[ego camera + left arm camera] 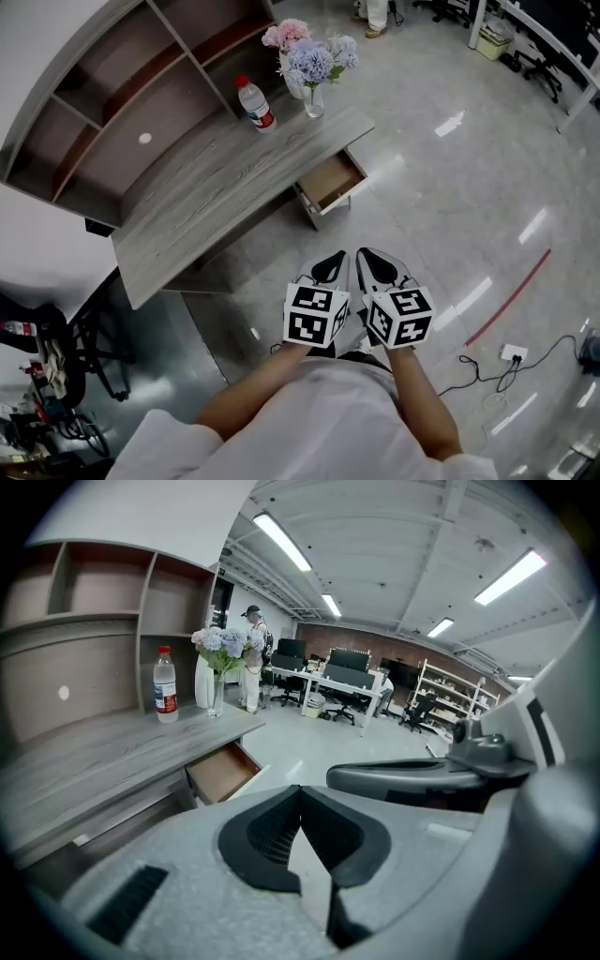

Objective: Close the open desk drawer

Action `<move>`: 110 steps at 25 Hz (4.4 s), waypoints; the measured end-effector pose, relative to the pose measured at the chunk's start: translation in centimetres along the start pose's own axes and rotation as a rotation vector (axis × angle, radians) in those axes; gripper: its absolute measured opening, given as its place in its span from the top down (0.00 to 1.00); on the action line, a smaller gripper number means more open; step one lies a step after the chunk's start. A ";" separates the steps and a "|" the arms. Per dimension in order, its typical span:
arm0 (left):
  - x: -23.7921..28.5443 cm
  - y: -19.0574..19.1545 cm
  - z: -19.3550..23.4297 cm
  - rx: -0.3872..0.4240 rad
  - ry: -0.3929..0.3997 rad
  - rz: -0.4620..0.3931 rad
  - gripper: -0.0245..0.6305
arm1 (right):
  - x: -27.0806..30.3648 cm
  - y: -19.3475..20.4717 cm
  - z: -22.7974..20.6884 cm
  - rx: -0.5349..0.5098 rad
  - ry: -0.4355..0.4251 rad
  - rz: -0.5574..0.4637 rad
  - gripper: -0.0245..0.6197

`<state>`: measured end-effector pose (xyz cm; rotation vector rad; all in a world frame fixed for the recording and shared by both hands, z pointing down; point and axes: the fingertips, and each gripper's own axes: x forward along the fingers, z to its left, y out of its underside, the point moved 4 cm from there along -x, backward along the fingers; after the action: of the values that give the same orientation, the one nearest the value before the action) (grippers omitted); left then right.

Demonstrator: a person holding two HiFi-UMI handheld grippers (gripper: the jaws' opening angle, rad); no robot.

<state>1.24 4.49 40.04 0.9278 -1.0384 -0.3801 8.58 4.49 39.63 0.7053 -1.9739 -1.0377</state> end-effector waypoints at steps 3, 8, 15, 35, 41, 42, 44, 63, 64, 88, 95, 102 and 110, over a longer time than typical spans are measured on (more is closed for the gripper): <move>1.9 -1.4 2.3 -0.001 0.030 0.000 0.96 | 2.2 -0.9 -0.6 0.005 0.035 0.010 0.96; 4.6 -3.6 5.9 0.019 0.075 0.008 0.96 | 6.2 -2.2 -1.2 0.023 0.082 0.028 0.96; 6.6 -5.0 10.2 0.015 0.129 0.037 0.96 | 11.3 -3.3 -1.0 0.070 0.100 0.009 0.96; 12.3 -6.1 14.1 0.003 0.134 0.100 0.96 | 16.8 -2.1 -9.2 0.259 0.152 0.005 0.96; 15.6 -6.0 13.5 -0.033 0.068 0.117 0.96 | 19.2 -0.4 -11.7 0.296 0.057 0.065 0.96; 16.1 -5.9 13.4 -0.038 0.057 0.122 0.96 | 19.6 0.0 -12.2 0.310 0.043 0.073 0.96; 16.9 -5.6 13.4 -0.049 0.033 0.135 0.96 | 20.3 1.0 -12.8 0.344 0.018 0.091 0.96; 17.6 -2.1 13.9 -0.139 -0.193 0.189 0.96 | 24.0 8.1 -16.9 0.603 -0.104 0.187 0.83; 17.4 -1.9 13.9 -0.145 -0.200 0.192 0.96 | 24.1 8.4 -16.9 0.617 -0.111 0.189 0.83; 15.6 0.1 15.1 -0.180 -0.263 0.209 0.96 | 27.3 9.2 -17.2 0.851 -0.145 0.126 0.71; 15.5 -0.5 14.9 -0.173 -0.257 0.195 0.96 | 26.8 7.3 -16.4 0.877 -0.180 0.091 0.71; 15.6 -0.9 14.9 -0.170 -0.256 0.188 0.96 | 26.9 5.6 -15.8 0.852 -0.223 0.078 0.72; 15.6 -0.6 14.7 -0.179 -0.260 0.190 0.96 | 28.3 5.1 -15.8 0.842 -0.260 0.094 0.72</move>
<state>-3.76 -13.19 51.16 0.6230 -1.2969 -0.4343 5.82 -20.75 60.42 0.9225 -2.6560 -0.1989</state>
